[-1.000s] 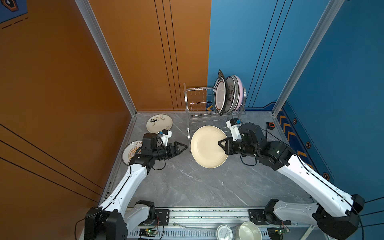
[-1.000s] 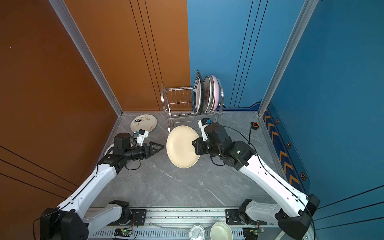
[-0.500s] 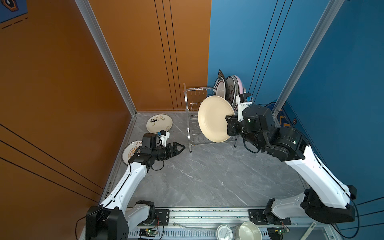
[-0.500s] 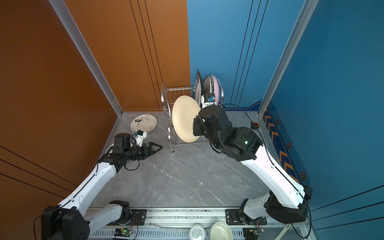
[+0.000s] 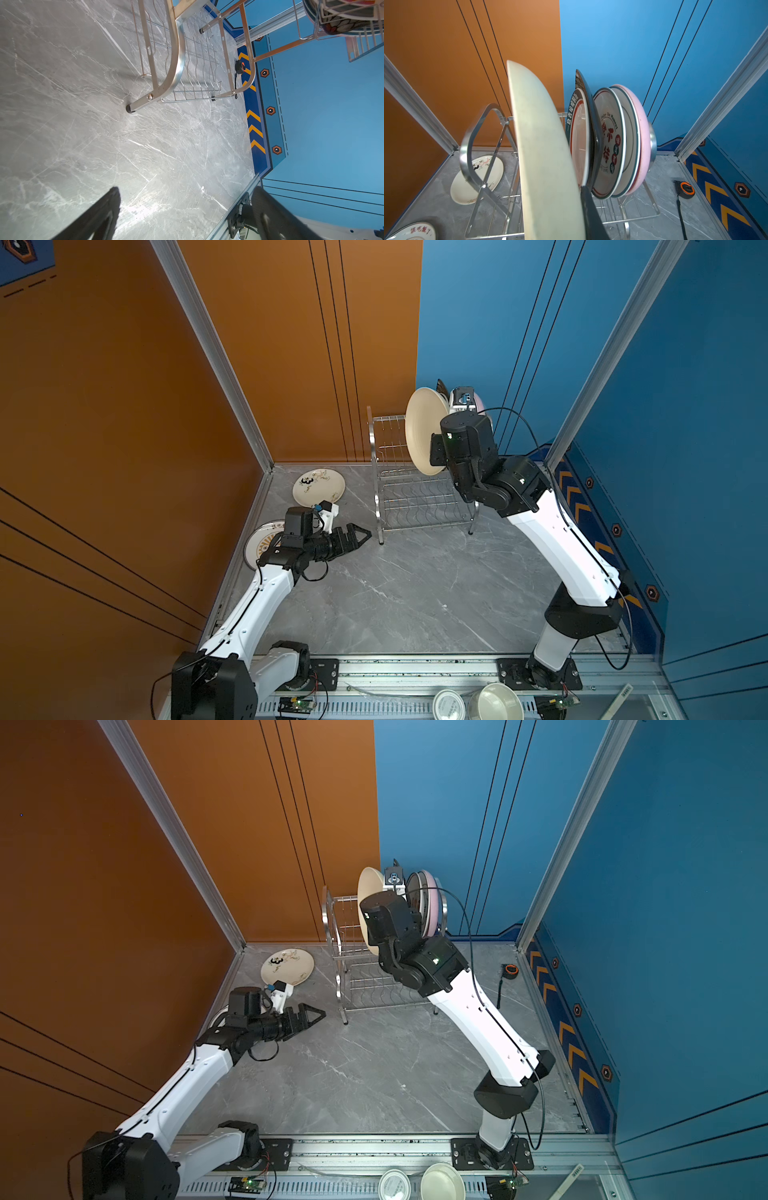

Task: Load the plates into the dish rack
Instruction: 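Lower the cream plate into the front rack slot with the right gripper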

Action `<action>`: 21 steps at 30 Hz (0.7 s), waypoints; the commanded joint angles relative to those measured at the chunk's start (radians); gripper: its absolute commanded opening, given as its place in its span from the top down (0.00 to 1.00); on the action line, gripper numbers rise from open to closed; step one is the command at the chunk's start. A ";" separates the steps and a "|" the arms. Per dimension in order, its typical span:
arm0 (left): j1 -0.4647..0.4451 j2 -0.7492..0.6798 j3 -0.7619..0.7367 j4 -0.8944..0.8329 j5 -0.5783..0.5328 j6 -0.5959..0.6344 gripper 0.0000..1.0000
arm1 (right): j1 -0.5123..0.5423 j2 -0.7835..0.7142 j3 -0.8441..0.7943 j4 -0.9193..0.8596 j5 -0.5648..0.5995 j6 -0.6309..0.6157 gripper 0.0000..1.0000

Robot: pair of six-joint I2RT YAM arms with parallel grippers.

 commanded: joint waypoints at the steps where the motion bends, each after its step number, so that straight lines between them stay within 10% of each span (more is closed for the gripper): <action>1: -0.004 -0.020 0.012 -0.017 -0.020 0.015 0.00 | -0.018 0.045 0.049 0.091 0.066 -0.075 0.99; 21: -0.002 -0.038 -0.008 -0.015 -0.039 0.004 0.02 | -0.086 0.235 0.113 0.232 0.158 -0.182 0.98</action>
